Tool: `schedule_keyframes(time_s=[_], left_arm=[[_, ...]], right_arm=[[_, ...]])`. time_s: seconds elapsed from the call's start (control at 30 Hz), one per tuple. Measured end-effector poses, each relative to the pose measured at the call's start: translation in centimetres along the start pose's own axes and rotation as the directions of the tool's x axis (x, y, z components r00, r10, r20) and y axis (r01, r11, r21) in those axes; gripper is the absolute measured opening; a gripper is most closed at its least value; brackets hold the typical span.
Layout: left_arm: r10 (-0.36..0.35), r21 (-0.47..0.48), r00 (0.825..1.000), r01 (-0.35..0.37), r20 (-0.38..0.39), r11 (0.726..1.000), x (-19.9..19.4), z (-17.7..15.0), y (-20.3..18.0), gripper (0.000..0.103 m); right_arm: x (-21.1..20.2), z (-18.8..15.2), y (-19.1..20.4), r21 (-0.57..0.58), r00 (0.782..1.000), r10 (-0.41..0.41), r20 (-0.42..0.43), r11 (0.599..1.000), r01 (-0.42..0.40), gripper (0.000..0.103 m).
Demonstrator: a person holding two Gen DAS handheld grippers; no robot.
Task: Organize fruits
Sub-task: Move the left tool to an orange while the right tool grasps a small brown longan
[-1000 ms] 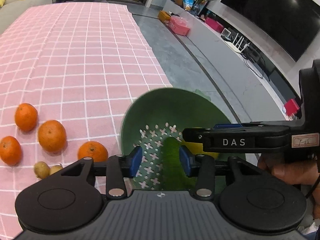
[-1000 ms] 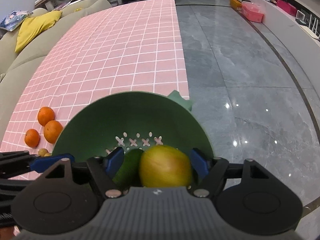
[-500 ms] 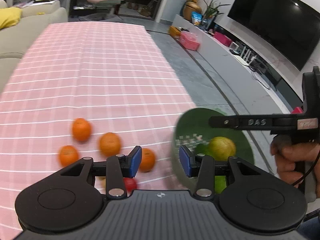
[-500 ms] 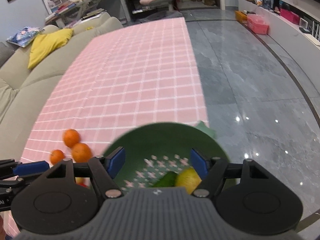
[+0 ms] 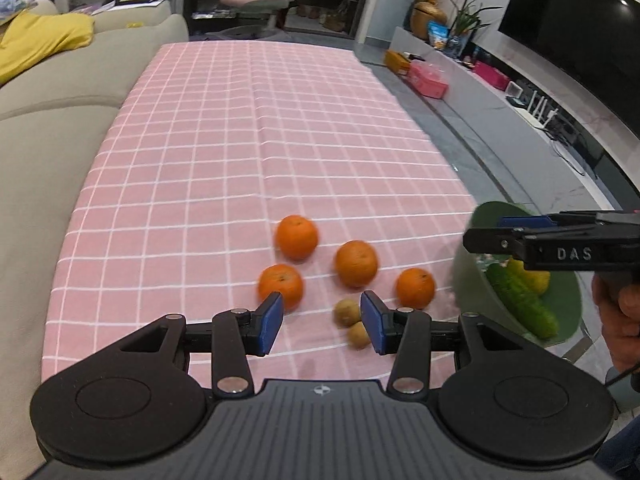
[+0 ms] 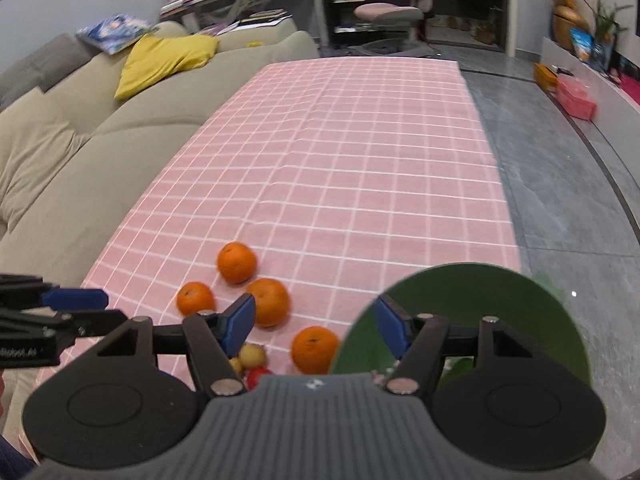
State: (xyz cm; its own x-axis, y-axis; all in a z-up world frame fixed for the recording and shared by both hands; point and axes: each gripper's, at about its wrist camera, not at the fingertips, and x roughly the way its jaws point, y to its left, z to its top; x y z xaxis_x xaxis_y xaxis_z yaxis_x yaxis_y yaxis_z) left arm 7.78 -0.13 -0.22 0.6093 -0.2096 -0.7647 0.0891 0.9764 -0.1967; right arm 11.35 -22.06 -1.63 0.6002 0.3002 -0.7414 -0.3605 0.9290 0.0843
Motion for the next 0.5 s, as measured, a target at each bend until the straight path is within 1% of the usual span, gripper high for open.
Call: schedule_keyframes(time_s=[0.1, 0.13, 0.27, 0.37, 0.4, 0.5], left_arm=[[0.003, -0.002, 1.000, -0.003, -0.001, 1.000, 0.4, -0.1, 0.7, 0.053], [0.005, 0.004, 1.000, -0.005, 0.000, 1.000, 0.6, -0.1, 0.8, 0.053], [0.018, 0.032, 1.000, -0.018, -0.002, 0.999, 1.6, -0.1, 1.3, 0.056], [0.018, 0.020, 1.000, -0.017, -0.012, 1.000, 2.6, 0.1, 2.1, 0.056], [0.017, 0.015, 1.000, -0.017, -0.015, 1.000, 2.9, 0.2, 2.6, 0.055], [0.019, -0.003, 1.000, -0.019, -0.024, 1.000, 3.9, 0.4, 3.6, 0.056]], right_arm=[[0.7, -0.3, 1.3, -0.016, 1.000, 0.005, -0.007, 1.000, -0.006, 0.057], [0.9, -0.4, 1.6, -0.019, 1.000, 0.007, -0.005, 1.000, -0.007, 0.054], [1.5, -1.0, 3.3, -0.046, 1.000, 0.018, -0.001, 0.999, -0.018, 0.050], [2.2, -1.8, 4.5, -0.083, 1.000, 0.024, -0.009, 0.996, -0.025, 0.046], [2.5, -2.2, 5.0, -0.098, 1.000, 0.023, -0.014, 0.995, -0.025, 0.043], [3.4, -3.0, 6.2, -0.127, 0.999, 0.026, -0.038, 0.991, -0.031, 0.041]])
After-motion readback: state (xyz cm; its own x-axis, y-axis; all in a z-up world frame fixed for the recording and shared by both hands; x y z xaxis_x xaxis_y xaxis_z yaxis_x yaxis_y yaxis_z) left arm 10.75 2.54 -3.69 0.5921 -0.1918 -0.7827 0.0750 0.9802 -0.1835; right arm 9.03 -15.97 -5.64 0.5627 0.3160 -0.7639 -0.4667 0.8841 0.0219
